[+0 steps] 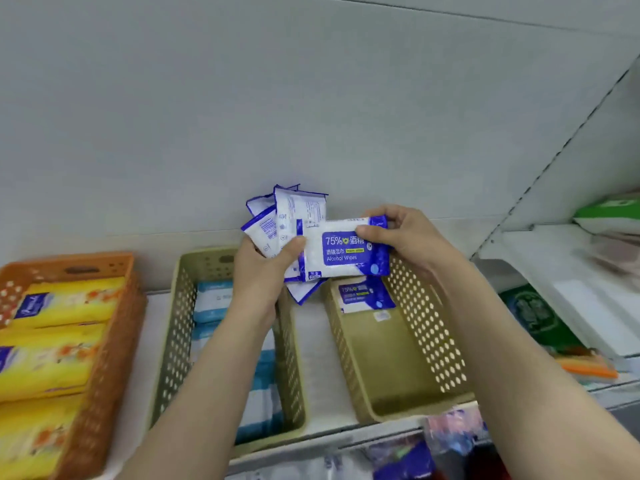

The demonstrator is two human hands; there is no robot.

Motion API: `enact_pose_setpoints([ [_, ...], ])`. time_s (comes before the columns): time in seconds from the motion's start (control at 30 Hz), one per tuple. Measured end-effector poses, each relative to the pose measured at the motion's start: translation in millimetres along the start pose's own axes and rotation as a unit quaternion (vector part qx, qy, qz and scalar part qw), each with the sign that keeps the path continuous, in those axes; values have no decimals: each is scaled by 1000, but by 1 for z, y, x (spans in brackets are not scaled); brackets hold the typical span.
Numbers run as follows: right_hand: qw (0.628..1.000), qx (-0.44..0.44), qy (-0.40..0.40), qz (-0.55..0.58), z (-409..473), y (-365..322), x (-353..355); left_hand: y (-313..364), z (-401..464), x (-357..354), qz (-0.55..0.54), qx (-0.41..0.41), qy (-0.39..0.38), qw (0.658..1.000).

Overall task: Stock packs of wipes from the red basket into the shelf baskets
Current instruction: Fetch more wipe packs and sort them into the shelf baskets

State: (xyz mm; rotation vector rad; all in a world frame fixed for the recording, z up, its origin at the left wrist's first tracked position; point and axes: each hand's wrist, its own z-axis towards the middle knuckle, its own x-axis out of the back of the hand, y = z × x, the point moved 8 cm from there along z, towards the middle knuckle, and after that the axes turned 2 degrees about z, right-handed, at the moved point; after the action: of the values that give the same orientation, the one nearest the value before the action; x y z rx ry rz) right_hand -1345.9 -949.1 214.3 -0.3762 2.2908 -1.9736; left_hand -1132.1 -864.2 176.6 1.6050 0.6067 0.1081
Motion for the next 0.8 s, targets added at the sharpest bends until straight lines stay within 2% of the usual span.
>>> enact_pose_setpoints([
  [0.13, 998, -65, 0, -3, 4, 39, 43, -17, -12, 3, -43, -16, 103, 994],
  [0.2, 989, -96, -6, -113, 6, 61, 57, -21, -18, 10, -65, -29, 147, 987],
  [0.27, 961, -91, -16, -261, 10, 72, 61, -23, -23, 13, -71, -40, 170, 982],
  [0.33, 926, -69, -41, -369, 12, 74, 51, -24, -29, 13, -67, -50, 177, 981],
  [0.5, 894, -131, -114, -413, 4, 111, 20, -27, -43, 10, -51, -53, 172, 982],
  [0.63, 848, -107, -107, -508, 3, 139, 18, -30, -43, 5, -51, -42, 158, 985],
  [0.8, 803, -51, -88, -588, 3, 138, 13, -34, -40, -7, -34, -20, 127, 991],
])
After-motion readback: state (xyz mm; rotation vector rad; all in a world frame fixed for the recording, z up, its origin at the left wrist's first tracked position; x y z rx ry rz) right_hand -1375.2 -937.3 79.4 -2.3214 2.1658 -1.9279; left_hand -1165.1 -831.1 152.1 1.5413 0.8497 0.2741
